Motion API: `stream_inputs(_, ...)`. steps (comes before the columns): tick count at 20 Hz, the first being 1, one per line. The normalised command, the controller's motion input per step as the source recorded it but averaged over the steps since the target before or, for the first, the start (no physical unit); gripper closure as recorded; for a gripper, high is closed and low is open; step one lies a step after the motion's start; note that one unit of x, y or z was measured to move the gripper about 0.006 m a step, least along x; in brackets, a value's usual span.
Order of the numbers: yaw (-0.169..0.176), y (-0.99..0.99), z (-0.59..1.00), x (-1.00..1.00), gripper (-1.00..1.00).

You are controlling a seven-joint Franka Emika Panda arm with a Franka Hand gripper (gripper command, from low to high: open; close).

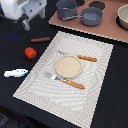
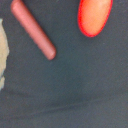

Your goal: Place the fish, sausage, and tomato into the frying pan.

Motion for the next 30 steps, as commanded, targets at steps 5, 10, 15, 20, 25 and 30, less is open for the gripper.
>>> stream_inputs(5,0.000,-1.00,-0.35,0.00,-1.00)
stream_inputs(10,0.003,-1.00,-0.29,0.00,-1.00)
stream_inputs(15,0.100,-0.81,-0.13,0.00,-1.00)
stream_inputs(20,0.113,-0.43,-0.14,0.01,-1.00)
stream_inputs(25,0.063,-0.09,-0.27,0.08,-1.00)
stream_inputs(30,0.048,0.00,-0.32,0.27,-1.00)
